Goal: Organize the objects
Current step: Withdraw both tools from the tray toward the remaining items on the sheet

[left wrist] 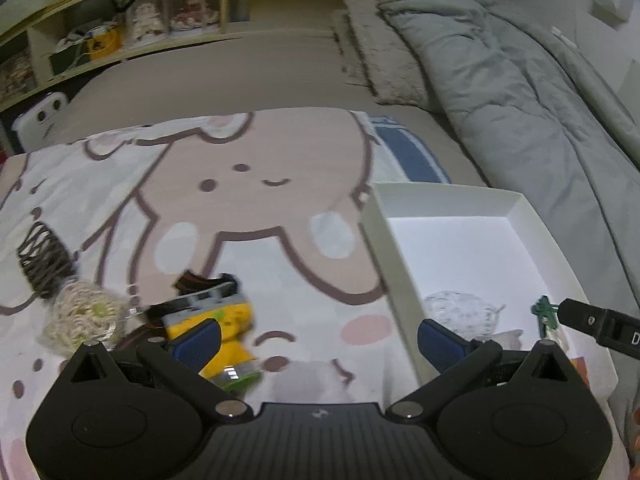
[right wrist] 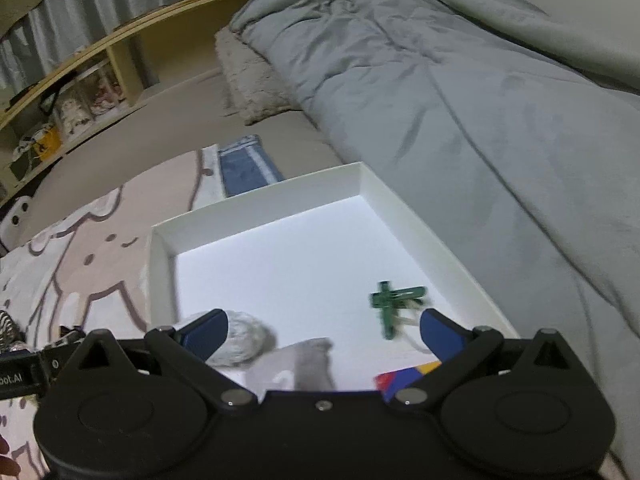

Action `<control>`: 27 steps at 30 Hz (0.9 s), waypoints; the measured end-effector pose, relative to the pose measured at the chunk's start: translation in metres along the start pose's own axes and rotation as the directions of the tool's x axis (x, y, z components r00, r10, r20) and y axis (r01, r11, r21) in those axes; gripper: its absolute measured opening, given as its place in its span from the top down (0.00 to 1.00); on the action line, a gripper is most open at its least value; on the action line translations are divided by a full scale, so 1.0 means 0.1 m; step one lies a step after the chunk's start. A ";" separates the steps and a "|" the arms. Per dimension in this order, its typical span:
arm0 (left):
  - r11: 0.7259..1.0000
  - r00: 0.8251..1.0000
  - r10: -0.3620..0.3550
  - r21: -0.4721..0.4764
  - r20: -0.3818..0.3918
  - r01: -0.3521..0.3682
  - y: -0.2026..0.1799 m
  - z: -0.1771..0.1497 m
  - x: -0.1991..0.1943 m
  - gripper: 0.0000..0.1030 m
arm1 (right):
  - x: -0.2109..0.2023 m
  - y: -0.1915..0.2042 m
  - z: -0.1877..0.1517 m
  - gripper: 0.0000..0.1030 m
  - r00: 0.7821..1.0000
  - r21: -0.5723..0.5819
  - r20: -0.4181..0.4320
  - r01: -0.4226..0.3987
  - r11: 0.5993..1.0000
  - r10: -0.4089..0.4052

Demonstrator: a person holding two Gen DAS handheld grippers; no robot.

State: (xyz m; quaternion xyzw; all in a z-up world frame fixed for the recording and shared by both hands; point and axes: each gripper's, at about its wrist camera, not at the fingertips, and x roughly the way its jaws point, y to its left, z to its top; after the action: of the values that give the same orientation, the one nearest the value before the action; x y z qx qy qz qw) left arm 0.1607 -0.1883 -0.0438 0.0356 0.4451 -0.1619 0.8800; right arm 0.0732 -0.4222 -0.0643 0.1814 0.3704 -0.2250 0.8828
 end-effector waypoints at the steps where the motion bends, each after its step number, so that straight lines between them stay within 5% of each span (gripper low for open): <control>1: 1.000 1.000 0.003 -0.006 0.004 -0.003 0.04 0.00 -0.02 0.00 | 0.00 0.04 0.00 0.00 1.000 -0.006 -0.002 -0.007 1.000 0.007; 27: 0.976 0.982 0.181 -0.137 0.059 -0.172 1.42 -0.25 -0.55 0.00 | -0.02 1.19 -0.34 0.00 0.979 -0.238 -0.017 -0.203 0.950 0.204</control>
State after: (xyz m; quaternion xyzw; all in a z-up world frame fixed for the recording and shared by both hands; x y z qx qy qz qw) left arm 0.1564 -0.0347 -0.0272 0.0112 0.4181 -0.0548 0.9067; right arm 0.1160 -0.3058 -0.0674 0.1105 0.3707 -0.0874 0.9180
